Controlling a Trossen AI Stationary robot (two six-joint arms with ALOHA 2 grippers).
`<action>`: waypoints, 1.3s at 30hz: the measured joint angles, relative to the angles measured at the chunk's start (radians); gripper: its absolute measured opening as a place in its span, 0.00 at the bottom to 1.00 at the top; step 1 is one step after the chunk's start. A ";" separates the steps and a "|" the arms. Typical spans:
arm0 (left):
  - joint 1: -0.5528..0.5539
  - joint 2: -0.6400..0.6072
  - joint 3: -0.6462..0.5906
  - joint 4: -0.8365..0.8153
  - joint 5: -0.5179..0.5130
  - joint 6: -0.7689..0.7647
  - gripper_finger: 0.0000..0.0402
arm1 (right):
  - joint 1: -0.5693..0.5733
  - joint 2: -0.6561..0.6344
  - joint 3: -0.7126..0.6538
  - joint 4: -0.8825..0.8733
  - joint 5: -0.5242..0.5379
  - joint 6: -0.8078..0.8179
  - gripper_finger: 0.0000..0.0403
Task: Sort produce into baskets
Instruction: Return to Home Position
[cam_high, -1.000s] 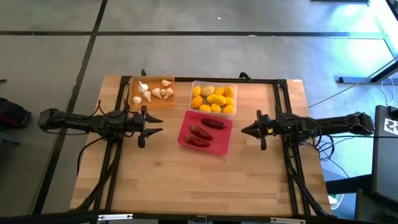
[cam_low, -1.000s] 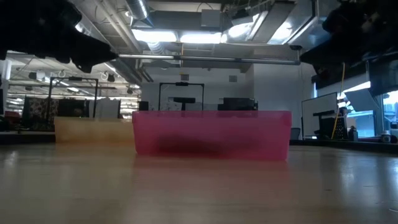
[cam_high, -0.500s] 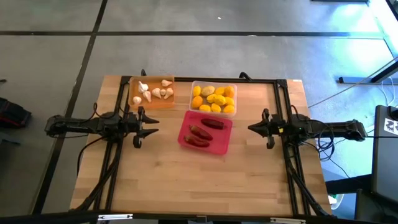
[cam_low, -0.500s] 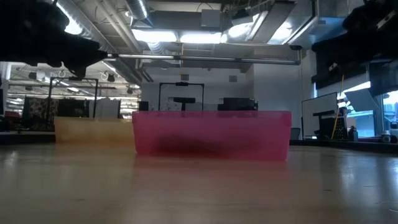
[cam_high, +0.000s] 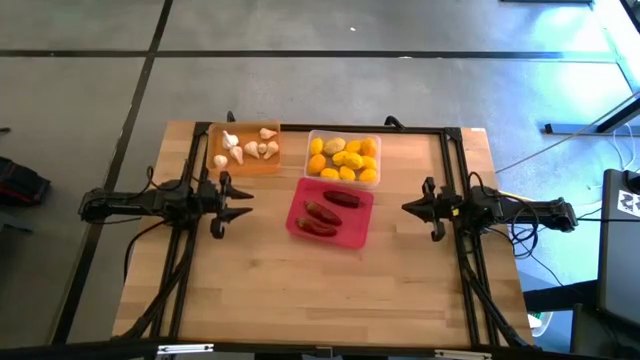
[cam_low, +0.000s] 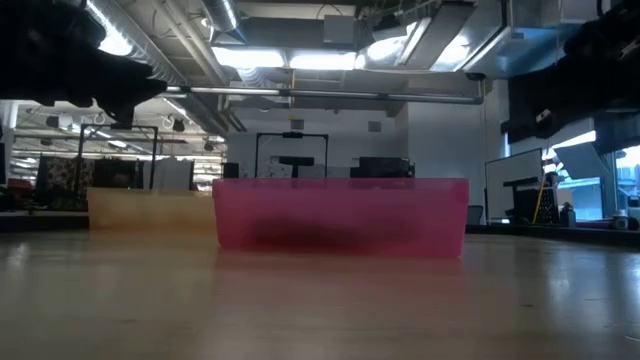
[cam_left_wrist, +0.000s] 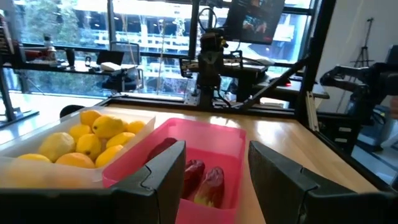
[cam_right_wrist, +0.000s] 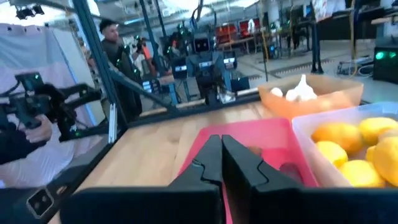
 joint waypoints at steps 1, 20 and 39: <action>0.000 0.000 0.000 0.000 0.005 0.000 0.42 | 0.000 0.000 0.000 -0.001 -0.001 -0.003 0.02; 0.000 0.006 0.000 -0.001 0.007 0.048 0.42 | 0.000 0.002 -0.004 -0.028 0.026 -0.026 0.02; 0.000 0.006 0.000 0.000 0.007 0.046 0.42 | 0.000 0.002 -0.005 -0.028 0.026 -0.026 0.02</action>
